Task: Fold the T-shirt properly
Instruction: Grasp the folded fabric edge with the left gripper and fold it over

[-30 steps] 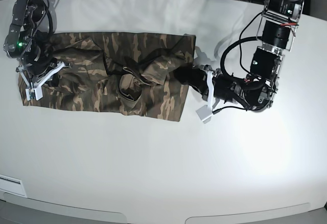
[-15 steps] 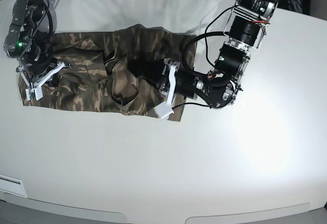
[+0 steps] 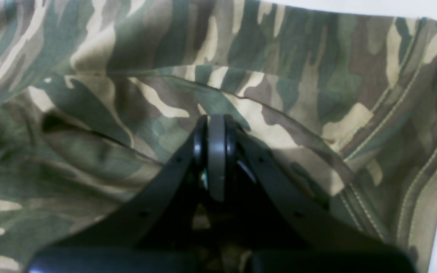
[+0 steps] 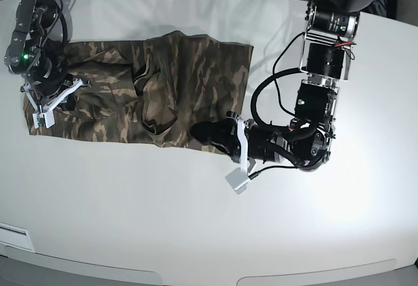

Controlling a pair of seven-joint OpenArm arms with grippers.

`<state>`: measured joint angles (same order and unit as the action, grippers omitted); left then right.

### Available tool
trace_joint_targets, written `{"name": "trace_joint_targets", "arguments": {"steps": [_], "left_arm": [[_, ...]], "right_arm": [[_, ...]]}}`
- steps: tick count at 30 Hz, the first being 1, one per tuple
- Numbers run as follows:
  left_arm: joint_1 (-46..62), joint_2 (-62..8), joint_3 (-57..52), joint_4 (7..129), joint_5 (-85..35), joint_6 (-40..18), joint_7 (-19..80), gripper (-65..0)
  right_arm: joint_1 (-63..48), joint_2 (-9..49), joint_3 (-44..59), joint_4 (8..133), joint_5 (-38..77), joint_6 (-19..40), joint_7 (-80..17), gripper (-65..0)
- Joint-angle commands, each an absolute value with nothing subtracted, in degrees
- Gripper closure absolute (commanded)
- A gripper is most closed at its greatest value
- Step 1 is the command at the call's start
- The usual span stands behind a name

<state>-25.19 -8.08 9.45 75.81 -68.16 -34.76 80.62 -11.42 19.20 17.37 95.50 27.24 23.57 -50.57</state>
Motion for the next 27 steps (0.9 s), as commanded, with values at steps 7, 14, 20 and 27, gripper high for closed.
{"name": "trace_joint_targets", "arguments": {"steps": [7, 14, 20, 27], "left_arm": [[-24.43, -7.92, 17.3, 76.77, -63.88, -34.76, 80.0, 0.0], [-24.47, -7.88, 22.13, 76.77, -50.85, -34.15, 80.0, 0.0], [-24.47, -7.44, 22.11, 76.77, -44.71, -33.74, 75.24, 0.0], [-24.47, -7.51, 22.11, 76.77, -43.75, -33.71, 75.46, 0.0]], "right_arm": [[-11.4, 19.7, 17.23, 95.61, 27.05, 24.47, -52.25, 0.0], [-11.42, 19.68, 17.23, 95.61, 27.05, 24.47, -52.27, 0.0], [-11.42, 19.68, 17.23, 95.61, 27.24, 24.45, -52.27, 0.0], [-11.42, 19.68, 17.23, 95.61, 27.27, 24.45, -52.25, 0.0]]}}
